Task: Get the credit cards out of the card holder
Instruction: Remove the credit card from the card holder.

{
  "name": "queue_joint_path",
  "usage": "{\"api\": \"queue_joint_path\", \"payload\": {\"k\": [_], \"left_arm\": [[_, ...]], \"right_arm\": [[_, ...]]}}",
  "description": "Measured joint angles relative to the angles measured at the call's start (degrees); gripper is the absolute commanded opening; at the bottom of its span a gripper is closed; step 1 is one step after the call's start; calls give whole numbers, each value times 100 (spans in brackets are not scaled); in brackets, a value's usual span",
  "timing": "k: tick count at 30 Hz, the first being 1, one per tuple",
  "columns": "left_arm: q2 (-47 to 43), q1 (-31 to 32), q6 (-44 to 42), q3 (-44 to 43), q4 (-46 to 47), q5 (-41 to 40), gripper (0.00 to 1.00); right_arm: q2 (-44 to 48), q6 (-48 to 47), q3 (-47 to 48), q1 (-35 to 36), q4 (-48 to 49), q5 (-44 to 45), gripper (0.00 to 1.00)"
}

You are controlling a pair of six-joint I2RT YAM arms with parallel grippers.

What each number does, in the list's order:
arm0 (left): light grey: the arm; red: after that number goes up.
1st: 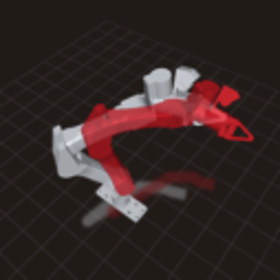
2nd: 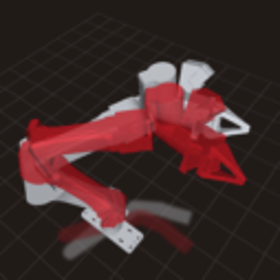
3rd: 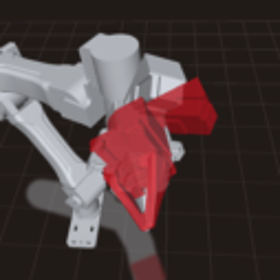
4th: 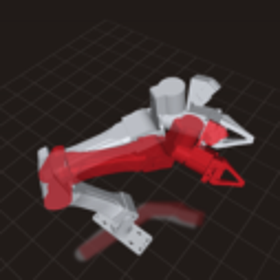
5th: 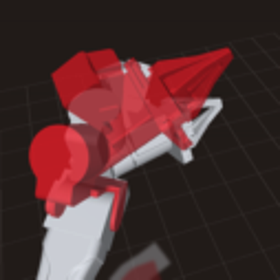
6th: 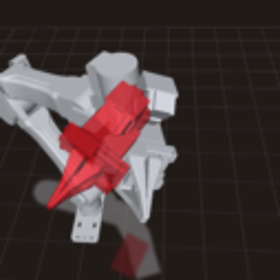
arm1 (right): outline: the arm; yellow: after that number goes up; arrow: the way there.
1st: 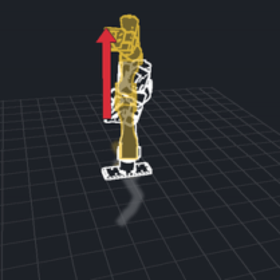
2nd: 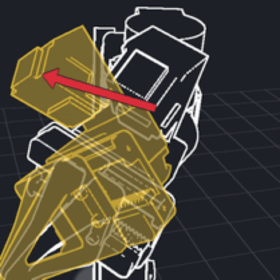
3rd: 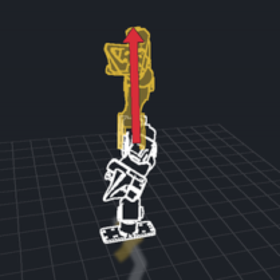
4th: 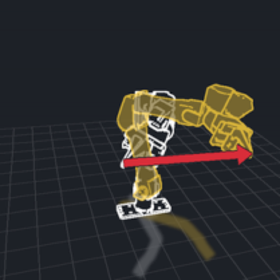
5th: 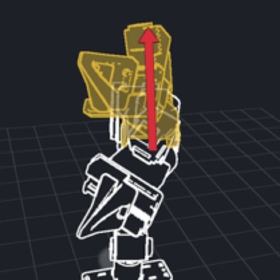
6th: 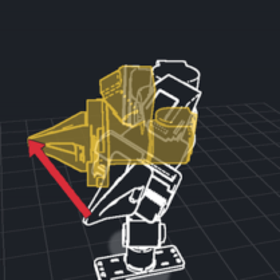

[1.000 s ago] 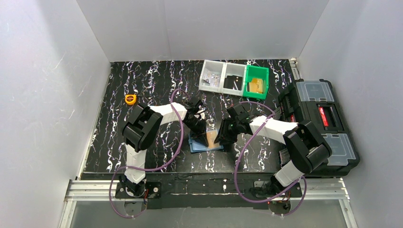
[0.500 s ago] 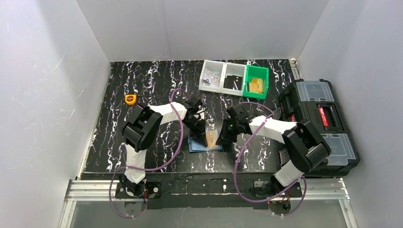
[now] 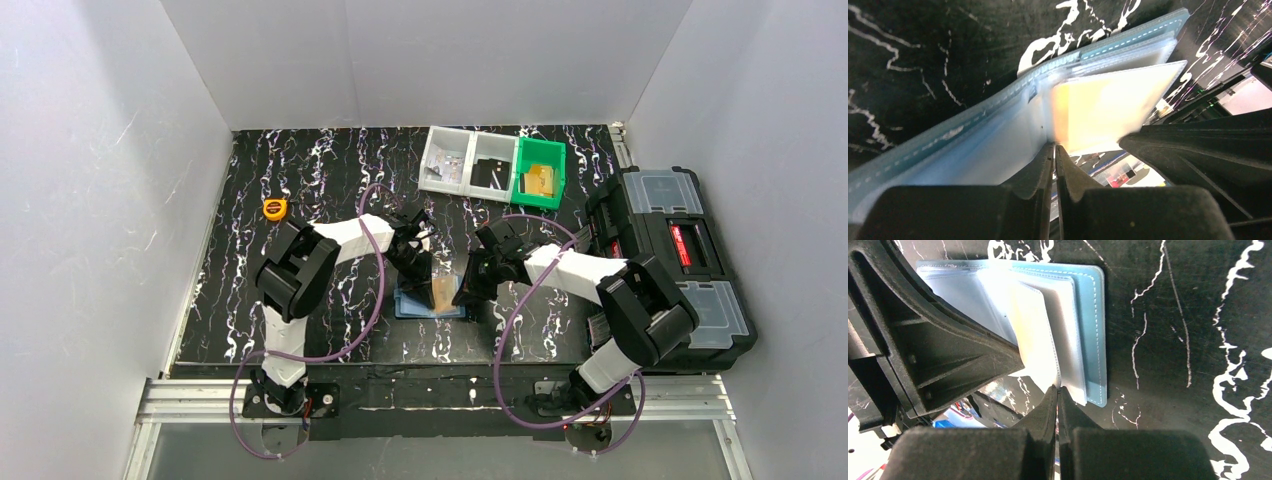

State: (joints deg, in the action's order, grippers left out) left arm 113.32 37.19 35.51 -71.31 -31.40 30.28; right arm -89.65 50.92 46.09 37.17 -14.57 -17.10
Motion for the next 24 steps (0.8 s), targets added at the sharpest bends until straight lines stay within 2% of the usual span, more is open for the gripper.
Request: {"api": "queue_joint_path", "payload": {"k": [7, 14, 24], "left_arm": [[-297, -7, -57, 0, -236, -566, 11], [-647, -153, -160, 83, -400, -1005, 9], [-621, -219, -229, 313, -332, -1069, 3]], "right_arm": [[76, -9, 42, 31, -4, 28, 1], [136, -55, 107, 31, -92, 92, 1], [166, -205, 356, 35, -317, 146, 1]]}}
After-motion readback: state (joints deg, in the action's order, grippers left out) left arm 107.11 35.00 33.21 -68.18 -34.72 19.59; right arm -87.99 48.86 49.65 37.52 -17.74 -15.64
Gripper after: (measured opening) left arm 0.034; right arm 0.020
